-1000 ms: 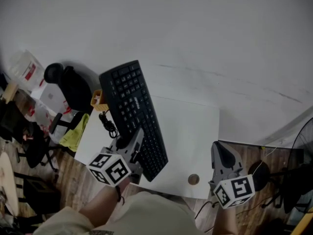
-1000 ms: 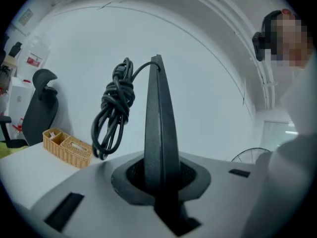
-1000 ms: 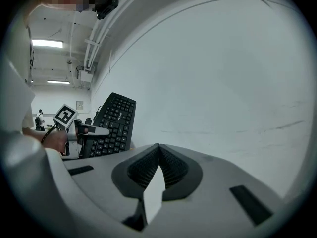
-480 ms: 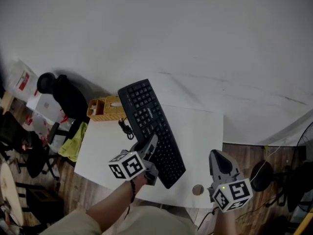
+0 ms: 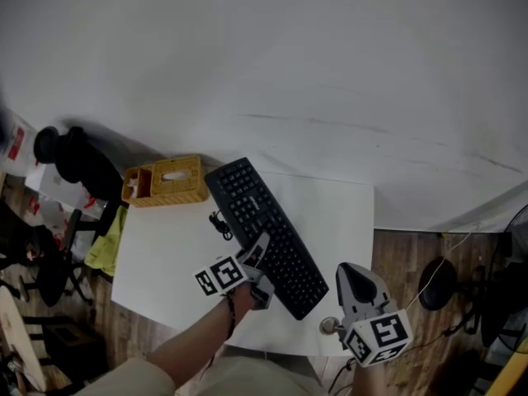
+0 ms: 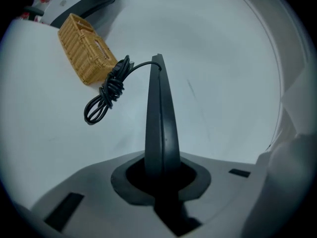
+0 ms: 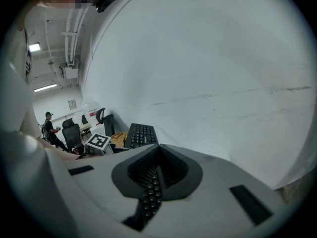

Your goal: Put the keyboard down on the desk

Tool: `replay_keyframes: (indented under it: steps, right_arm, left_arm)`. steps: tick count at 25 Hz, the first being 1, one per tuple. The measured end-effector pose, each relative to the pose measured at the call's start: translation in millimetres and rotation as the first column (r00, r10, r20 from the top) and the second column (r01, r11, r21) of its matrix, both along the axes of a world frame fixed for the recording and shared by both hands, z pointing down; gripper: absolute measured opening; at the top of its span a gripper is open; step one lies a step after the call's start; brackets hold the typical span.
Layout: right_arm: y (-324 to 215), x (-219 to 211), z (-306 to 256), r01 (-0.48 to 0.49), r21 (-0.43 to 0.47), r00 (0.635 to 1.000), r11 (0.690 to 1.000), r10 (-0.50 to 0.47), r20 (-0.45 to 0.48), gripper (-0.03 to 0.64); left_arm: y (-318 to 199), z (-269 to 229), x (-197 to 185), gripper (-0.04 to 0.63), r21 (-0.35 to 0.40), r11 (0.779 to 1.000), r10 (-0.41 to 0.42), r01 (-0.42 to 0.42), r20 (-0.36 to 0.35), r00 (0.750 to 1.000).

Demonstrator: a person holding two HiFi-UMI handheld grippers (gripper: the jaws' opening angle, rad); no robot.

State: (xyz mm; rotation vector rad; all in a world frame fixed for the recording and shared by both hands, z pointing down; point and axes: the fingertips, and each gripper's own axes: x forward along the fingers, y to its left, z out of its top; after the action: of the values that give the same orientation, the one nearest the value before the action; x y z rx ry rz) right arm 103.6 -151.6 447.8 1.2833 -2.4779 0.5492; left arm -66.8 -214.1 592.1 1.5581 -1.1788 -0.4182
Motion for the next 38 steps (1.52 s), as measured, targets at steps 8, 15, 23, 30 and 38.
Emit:
replay_keyframes:
  steps: [8, 15, 23, 30, 38]
  right_arm:
    - [-12, 10, 58, -0.034, -0.102, 0.997, 0.994, 0.026, -0.075, 0.025]
    - [-13, 9, 88, -0.05, -0.156, 0.995, 0.986, 0.036, -0.096, 0.025]
    - [-14, 0, 108, -0.053, -0.195, 0.996, 0.979, 0.037, -0.084, 0.026]
    - [-7, 6, 109, -0.062, -0.201, 0.995, 0.978, 0.043, -0.094, 0.025]
    - [-6, 10, 91, -0.057, -0.163, 0.995, 0.985, 0.042, -0.094, 0.025]
  left_arm:
    - [-11, 66, 17, 0.078, -0.111, 0.994, -0.02, 0.012, -0.074, 0.997]
    - [-15, 107, 12, 0.078, -0.199, 0.98, -0.048, 0.026, -0.104, 0.993]
    - [-19, 134, 10, 0.144, -0.321, 0.945, -0.097, 0.06, -0.101, 0.99]
    - [-13, 131, 8, 0.236, -0.359, 0.932, -0.047, 0.048, 0.011, 0.999]
    - [15, 134, 9, 0.359, -0.465, 0.885, 0.084, -0.012, 0.133, 0.988]
